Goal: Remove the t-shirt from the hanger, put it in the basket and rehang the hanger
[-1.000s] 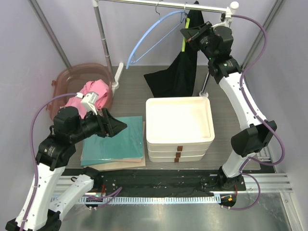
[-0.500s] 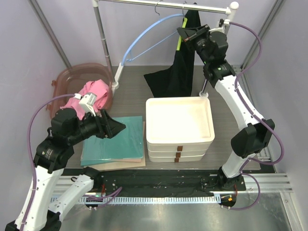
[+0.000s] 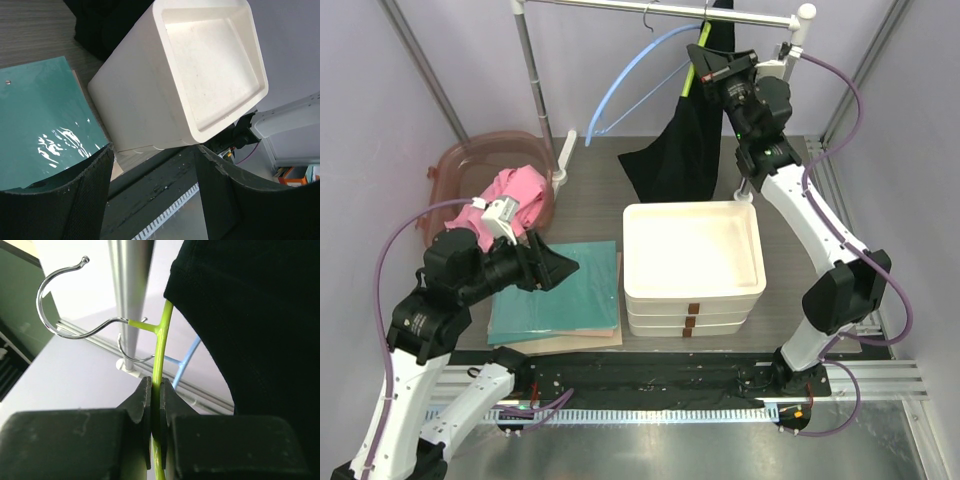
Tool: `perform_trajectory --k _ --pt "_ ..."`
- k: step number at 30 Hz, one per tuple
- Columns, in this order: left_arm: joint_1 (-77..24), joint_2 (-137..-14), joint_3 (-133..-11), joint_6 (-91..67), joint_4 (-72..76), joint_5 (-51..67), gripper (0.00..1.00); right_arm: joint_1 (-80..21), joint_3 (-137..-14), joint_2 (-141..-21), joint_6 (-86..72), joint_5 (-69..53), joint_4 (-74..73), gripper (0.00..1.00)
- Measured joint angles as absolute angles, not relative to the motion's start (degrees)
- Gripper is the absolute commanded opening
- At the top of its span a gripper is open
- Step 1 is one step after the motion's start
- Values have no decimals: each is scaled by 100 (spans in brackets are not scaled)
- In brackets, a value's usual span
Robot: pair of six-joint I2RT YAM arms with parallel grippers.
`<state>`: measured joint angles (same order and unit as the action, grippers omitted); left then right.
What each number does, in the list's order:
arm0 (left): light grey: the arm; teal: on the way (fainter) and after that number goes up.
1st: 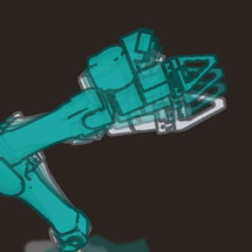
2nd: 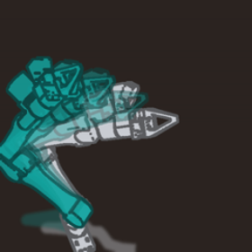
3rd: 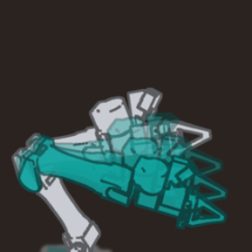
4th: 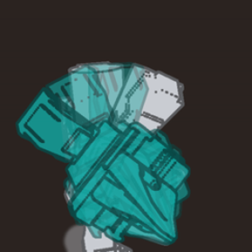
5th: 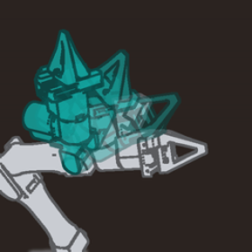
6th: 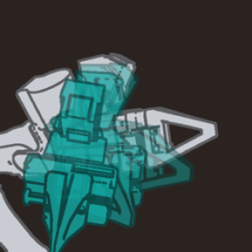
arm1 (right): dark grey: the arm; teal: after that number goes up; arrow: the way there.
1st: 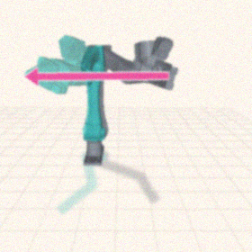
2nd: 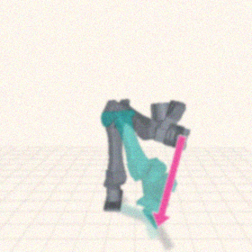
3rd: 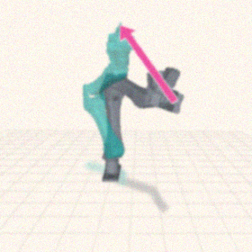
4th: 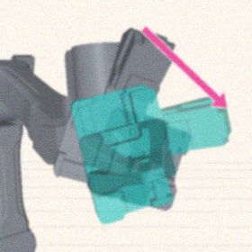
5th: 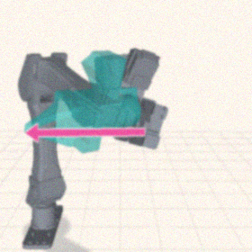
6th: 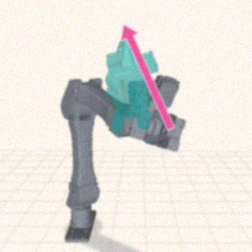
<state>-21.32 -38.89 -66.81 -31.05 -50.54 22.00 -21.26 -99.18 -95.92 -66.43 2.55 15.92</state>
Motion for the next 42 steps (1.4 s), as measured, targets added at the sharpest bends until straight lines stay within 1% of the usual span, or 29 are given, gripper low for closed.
perform_trajectory --k 4,8,11,17,20,22,26,29,37,40,42 --pt "-2132 -3872 -6718 -3098 -5094 2161 66 -2265 -9603 -9393 -6766 558 1907 1" --pt "-2132 -3872 -6733 -3096 -5107 2137 68 -2705 -9039 -9030 -6766 1197 2196 1" --pt "-2132 -3859 -6733 -3081 -5133 2086 73 -3028 -8674 -8847 -6740 1592 2512 1" --pt "-2132 -3719 -6753 -2991 -5271 1767 82 -4106 -8147 -8735 -6451 2497 3192 1" --pt "-2132 -3625 -6772 -2980 -5334 1507 97 -4484 -8025 -8768 -6331 2884 3474 1" --pt "-2132 -3559 -6772 -2987 -5332 1306 99 -4703 -8007 -8829 -6281 3109 3697 1" --pt "-2132 -3570 -6770 -2991 -5059 1140 100 -4976 -8020 -9006 -6217 3498 3966 1" --pt "-2132 -3765 -6733 -2950 -4576 1131 100 -5116 -8167 -9203 -6239 3774 3865 1" --pt "-2132 -4945 -6694 -2510 -3304 1245 100 -5334 -8488 -9391 -6318 4226 3500 1" --pt "-2132 -5328 -6587 -2405 -3046 1341 97 -5354 -8554 -9391 -6351 4257 3483 1" --pt "-2132 -5433 -6464 -2357 -2902 1441 88 -5354 -8562 -9391 -6394 4263 3483 1"
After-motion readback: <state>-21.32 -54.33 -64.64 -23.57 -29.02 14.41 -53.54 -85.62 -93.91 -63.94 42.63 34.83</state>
